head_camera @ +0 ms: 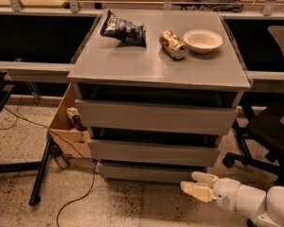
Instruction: Close middle drawer
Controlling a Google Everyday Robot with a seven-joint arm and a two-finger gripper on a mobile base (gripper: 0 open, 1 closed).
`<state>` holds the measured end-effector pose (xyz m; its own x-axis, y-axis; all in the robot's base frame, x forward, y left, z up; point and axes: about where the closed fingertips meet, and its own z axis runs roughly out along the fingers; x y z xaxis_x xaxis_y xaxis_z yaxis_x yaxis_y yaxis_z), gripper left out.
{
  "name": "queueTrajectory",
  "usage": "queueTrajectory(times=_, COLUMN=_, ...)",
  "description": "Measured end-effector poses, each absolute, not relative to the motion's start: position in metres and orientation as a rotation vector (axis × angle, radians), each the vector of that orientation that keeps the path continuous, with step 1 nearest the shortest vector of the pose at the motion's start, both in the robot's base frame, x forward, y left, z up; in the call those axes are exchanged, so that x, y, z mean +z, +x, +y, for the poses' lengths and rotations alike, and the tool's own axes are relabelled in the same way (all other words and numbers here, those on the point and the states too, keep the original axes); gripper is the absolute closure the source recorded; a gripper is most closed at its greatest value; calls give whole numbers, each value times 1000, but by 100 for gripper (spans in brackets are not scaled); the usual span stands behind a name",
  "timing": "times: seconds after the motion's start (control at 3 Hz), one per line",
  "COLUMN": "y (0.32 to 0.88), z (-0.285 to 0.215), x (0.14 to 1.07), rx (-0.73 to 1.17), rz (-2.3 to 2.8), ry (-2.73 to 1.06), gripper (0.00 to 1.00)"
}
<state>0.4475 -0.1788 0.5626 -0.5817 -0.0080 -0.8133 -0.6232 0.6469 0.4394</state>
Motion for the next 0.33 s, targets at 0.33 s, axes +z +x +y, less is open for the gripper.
queueTrajectory(times=0.33, y=447, z=-179, x=563, rx=935, rz=2031, ry=-491, gripper=0)
